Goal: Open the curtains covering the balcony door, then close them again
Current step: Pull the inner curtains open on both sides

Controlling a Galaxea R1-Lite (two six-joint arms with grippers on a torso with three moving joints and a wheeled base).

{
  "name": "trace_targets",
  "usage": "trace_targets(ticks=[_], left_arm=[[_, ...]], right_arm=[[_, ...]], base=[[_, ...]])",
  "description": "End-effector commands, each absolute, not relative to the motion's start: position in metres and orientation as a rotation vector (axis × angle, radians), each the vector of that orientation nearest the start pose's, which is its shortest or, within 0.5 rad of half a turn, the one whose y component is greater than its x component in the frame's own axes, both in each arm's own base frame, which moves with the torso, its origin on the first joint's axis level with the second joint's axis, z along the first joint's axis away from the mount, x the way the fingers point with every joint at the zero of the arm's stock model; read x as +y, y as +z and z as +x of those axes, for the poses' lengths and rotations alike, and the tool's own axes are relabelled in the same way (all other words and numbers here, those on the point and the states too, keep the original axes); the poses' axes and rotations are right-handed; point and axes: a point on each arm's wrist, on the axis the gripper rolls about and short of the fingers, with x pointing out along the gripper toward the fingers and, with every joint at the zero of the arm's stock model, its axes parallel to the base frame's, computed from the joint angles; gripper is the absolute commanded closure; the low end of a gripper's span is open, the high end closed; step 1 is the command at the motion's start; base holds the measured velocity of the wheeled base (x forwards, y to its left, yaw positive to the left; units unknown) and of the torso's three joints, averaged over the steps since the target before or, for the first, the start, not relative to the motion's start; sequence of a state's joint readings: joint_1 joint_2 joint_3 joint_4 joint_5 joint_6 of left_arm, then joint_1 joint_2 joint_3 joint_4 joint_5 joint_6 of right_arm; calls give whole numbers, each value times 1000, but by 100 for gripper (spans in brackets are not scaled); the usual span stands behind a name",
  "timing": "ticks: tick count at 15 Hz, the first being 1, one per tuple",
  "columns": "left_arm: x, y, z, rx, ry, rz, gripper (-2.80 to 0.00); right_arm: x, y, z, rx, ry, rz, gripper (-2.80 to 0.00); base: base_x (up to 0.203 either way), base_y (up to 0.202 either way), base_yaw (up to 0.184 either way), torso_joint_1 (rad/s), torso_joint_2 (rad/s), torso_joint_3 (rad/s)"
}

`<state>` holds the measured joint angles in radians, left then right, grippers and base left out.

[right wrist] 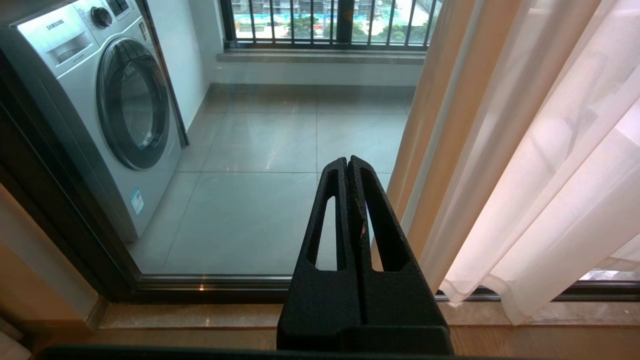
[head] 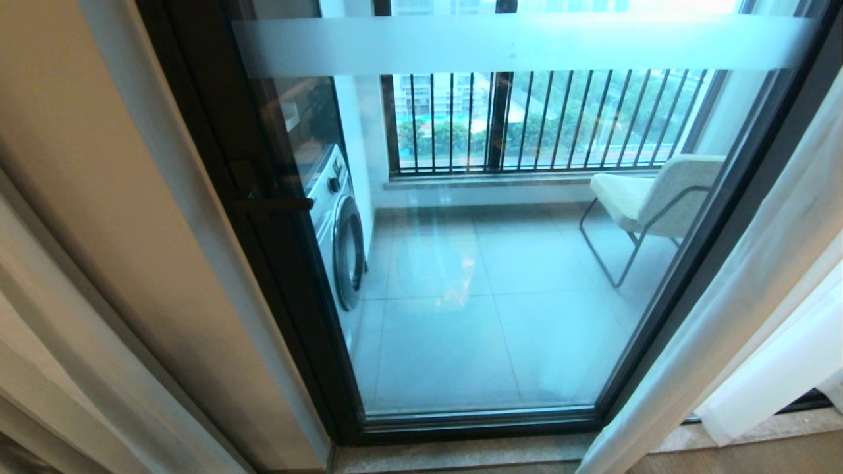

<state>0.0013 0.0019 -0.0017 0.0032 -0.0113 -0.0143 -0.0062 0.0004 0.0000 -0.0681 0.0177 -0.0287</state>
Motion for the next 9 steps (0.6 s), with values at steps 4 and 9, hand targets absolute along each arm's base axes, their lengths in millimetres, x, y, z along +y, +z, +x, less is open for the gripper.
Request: trace_targets(ticks=[4, 9], left_arm=[[0, 76, -23, 3, -11, -17, 0], [0, 76, -23, 3, -12, -17, 0]], right_arm=[[1, 83, -23, -69, 11, -30, 0], [1, 83, -23, -69, 11, -30, 0]], base=[[0, 0, 0, 0, 0, 0], [0, 0, 0, 0, 0, 0]])
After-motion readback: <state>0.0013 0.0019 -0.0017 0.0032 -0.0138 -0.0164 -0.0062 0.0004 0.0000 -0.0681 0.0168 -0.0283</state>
